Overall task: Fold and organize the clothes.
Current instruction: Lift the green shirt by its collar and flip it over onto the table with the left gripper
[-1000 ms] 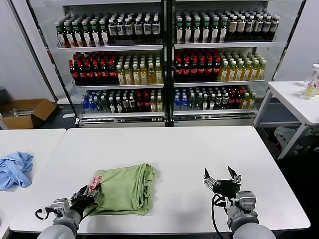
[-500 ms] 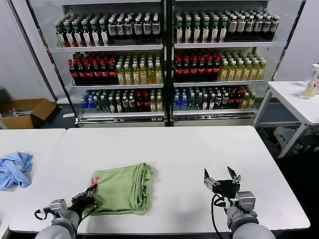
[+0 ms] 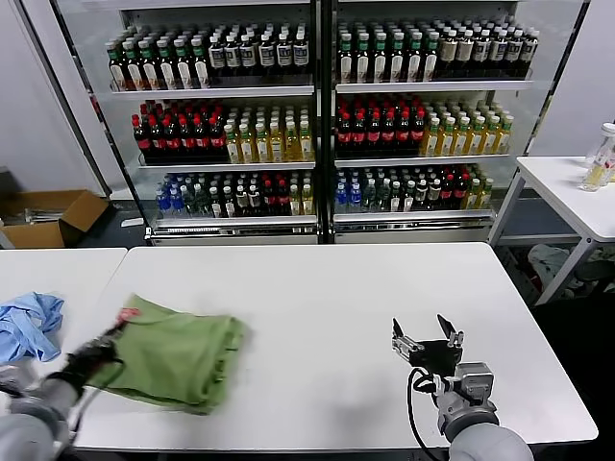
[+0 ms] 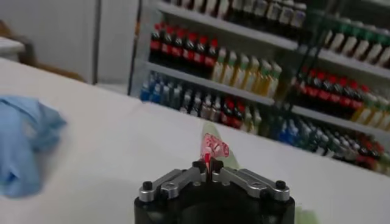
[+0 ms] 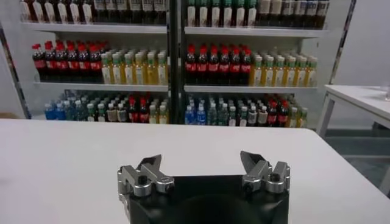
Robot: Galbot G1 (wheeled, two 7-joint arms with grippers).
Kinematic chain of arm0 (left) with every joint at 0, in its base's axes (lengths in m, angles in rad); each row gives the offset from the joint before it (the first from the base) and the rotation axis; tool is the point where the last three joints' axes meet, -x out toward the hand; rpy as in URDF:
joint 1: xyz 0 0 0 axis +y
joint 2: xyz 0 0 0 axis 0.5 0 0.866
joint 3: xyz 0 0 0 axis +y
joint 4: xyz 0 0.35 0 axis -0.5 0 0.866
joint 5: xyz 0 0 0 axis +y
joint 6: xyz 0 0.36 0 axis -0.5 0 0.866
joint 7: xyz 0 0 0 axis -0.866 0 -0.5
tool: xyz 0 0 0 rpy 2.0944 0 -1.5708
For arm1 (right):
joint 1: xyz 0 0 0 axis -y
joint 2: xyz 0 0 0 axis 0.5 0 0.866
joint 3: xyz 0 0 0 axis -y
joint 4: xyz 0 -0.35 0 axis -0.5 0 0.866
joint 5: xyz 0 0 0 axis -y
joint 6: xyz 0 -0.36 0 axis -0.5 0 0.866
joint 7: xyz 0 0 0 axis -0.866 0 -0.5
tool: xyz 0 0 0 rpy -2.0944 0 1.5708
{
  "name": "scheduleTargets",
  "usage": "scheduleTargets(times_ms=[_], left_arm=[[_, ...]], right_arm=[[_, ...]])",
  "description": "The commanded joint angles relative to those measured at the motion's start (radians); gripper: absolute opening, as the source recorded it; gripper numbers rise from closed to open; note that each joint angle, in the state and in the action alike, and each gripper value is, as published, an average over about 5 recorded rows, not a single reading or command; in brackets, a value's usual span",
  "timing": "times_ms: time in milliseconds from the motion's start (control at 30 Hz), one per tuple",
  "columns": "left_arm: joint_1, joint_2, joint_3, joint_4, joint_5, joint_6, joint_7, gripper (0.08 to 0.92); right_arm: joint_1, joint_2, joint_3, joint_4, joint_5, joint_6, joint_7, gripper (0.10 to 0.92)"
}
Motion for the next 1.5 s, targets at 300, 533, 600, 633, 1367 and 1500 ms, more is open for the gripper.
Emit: scheduleTargets(times_ms=[300,533,600,633,1367,1500], left_arm=[[-0.034,-0.241,0.453,-0.371,0.053,0.053,-0.136,0.096],[-0.114,-0.396,0.669,-0.262,0.269,0.05,-0.06,0.096],[-0.145,-0.412,0.697,-0.227,0.315,0.046,-0.046,0.096],[-0.158,-0.419,0.709,-0.203,0.334,0.041,-0.041,0.096],[-0.363,-0.491,0.707,0.017,0.518,-0.177,-0.051,0.302],[-0.27,-0.416,0.649,-0.113,0.564,-0.17,0.028,0.414]], right_arm=[[-0.037,-0.034,0.041,0.02,0.009,0.001,0.001,0.823],[-0.057,-0.051,0.055,0.037,0.014,0.0,0.006,0.823],[-0.062,-0.046,0.052,0.036,0.011,0.0,0.006,0.823],[-0.064,-0.043,0.049,0.036,0.009,0.0,0.006,0.823],[-0.029,-0.059,0.071,0.013,0.017,0.0,0.002,0.823],[0.021,-0.052,0.035,-0.018,0.046,0.0,-0.008,0.823]])
